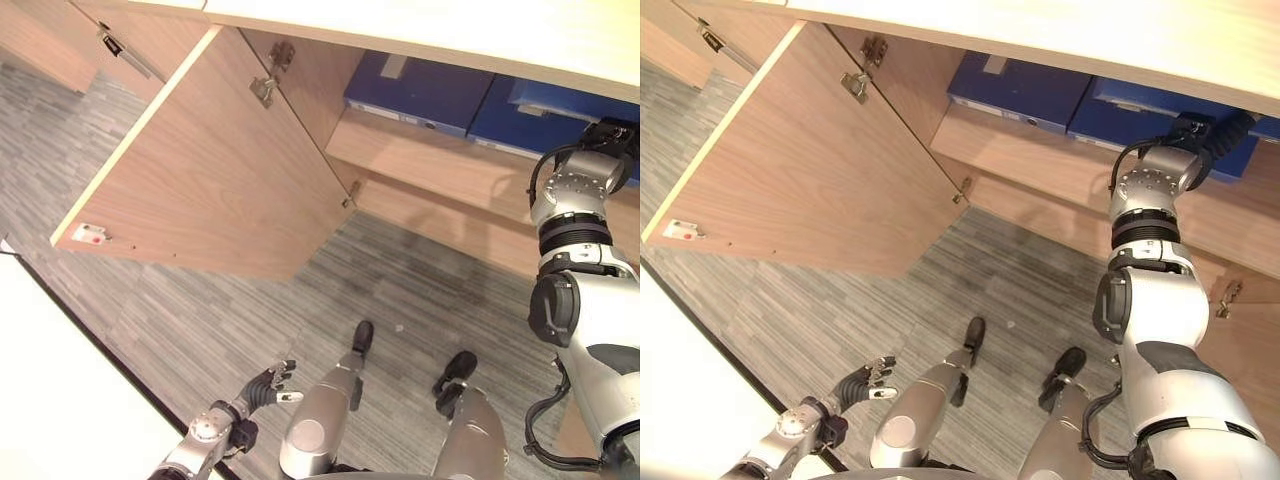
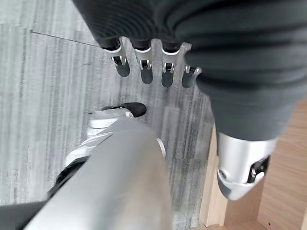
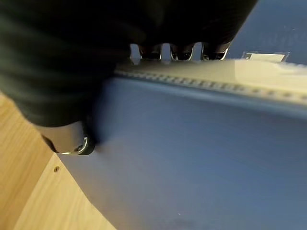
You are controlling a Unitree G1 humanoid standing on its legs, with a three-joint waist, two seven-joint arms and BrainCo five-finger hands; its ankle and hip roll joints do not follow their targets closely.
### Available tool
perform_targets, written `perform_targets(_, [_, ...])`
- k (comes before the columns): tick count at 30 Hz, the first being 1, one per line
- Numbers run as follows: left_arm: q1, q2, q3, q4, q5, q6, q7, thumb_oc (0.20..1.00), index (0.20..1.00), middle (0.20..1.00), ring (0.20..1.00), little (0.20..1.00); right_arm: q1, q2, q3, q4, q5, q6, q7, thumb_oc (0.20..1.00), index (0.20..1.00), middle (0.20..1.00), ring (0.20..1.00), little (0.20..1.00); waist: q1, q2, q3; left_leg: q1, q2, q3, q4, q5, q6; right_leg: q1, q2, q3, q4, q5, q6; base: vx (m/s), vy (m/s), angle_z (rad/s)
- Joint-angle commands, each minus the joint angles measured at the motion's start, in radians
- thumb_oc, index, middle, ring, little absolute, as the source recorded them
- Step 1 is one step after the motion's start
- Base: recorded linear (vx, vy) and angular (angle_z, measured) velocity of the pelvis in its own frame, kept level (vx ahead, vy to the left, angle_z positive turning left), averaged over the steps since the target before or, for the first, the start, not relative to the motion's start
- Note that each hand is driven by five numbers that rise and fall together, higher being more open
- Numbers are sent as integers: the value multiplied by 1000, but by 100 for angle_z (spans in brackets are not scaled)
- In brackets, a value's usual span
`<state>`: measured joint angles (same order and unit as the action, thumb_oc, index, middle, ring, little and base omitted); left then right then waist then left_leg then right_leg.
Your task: Put the empty folder in the office cabinet
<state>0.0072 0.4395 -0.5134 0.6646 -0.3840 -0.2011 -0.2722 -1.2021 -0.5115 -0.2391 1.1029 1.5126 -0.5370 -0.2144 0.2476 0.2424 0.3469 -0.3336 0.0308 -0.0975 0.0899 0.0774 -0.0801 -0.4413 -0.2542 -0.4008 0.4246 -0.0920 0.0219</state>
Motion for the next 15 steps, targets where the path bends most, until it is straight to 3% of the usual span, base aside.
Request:
perform_targets(1, [-1,72,-11,39,-4,-8,8,1000,1000,1000,1000,1000,24,-14,58,-55,-35,-21,35,200,200,200,200,200,-1,-85,-54,-10,17,13,118,-123,4,114,66,99,-15,-143,86,34,-94,5])
perform_targets(3, [-1,72,-4,46,-4,-5,11,1000,1000,1000,1000,1000,36,-2,58,-61,-38,-24,33,200,200,200,200,200,-4,-95,-51,-11,23,18,148,-130,-3,133,75,100,-26,-149,77,5,-109,6])
perform_targets(5, [-27,63,15,68,-17,-5,29,1000,1000,1000,1000,1000,55,0,51,-101,-45,-27,36,200,200,200,200,200,-5,-120,-14,-90,32,26,290,-127,-23,159,71,79,-55,-147,54,-92,-166,7])
perform_targets(6, [-31,57,20,80,-17,-12,35,1000,1000,1000,1000,1000,57,-2,55,-97,-50,-32,31,200,200,200,200,200,-3,-124,-19,-102,40,27,303,-130,-23,159,72,69,-61,-146,51,-59,-79,22])
perform_targets(7, [-39,53,18,78,-25,-12,37,1000,1000,1000,1000,1000,55,-12,50,-98,-51,-35,22,200,200,200,200,200,-2,-123,-23,-112,52,38,280,-111,-26,167,73,54,-69,-147,55,93,62,31])
perform_targets(9, [-45,44,9,85,-9,-10,38,1000,1000,1000,1000,1000,57,-21,48,-130,-59,-41,12,200,200,200,200,200,16,-110,-39,-122,78,77,117,9,-38,207,93,37,-90,-150,66,207,173,34])
perform_targets(11, [-44,39,5,94,-3,-12,38,1000,1000,1000,1000,1000,64,-9,57,-143,-66,-42,2,200,200,200,200,200,31,-111,-47,-105,83,94,12,40,-34,208,97,44,-94,-152,75,155,120,36])
perform_targets(15, [-24,37,-8,119,38,-15,35,1000,1000,1000,1000,1000,90,7,52,-168,-81,-41,-5,200,200,200,200,200,36,-121,-68,-67,54,120,-47,55,-15,237,83,54,-108,-152,93,173,145,-18])
